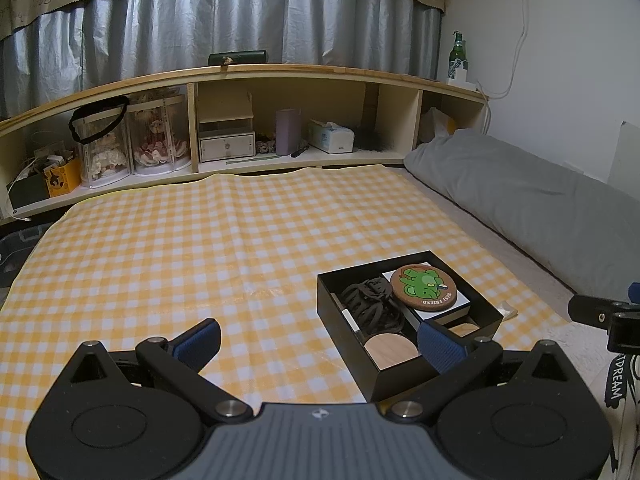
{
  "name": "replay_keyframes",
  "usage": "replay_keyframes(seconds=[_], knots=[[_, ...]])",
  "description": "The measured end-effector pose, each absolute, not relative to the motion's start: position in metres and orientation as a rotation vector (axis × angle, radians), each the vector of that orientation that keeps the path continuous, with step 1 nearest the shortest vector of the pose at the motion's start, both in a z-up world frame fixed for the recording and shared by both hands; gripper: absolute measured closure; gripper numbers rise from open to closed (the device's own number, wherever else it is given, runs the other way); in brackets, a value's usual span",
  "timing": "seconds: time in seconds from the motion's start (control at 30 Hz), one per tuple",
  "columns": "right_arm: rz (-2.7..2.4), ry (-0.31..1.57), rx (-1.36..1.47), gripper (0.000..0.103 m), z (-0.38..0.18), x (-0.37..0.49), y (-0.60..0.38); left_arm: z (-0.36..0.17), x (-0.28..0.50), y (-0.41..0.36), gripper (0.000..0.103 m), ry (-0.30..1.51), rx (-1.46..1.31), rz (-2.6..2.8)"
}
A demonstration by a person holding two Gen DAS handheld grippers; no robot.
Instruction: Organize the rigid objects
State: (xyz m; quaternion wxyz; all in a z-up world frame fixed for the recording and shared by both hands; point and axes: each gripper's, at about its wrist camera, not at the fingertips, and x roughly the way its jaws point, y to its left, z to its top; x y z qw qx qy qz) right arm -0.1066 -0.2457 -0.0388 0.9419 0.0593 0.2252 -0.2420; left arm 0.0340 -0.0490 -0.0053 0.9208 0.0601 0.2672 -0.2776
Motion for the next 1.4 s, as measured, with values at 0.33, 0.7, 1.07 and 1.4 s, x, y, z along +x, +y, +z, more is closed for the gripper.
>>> replay_keyframes(seconds=[0.33,0.7,1.07,1.4], knots=[[-0.495,0.460,0.120,0.000,-0.0389,-0.1065,-0.2455,-0.0054,0.0340,-0.0486,0.000,0.549,0.124,-0.570],[-0.498,0.463,0.119,0.000,-0.0411,-0.1064,-0.2460,-0.0035,0.0343,-0.0475,0.000,0.545,0.124,-0.570],[-0.499,0.466,0.118,0.000,-0.0427,-0.1065,-0.2459,-0.0037,0.0348,-0.0469,0.000,0.545,0.125,-0.570],[-0.501,0.469,0.116,0.000,-0.0439,-0.1062,-0.2453,-0.0041,0.0342,-0.0469,0.000,0.545,0.125,-0.570]])
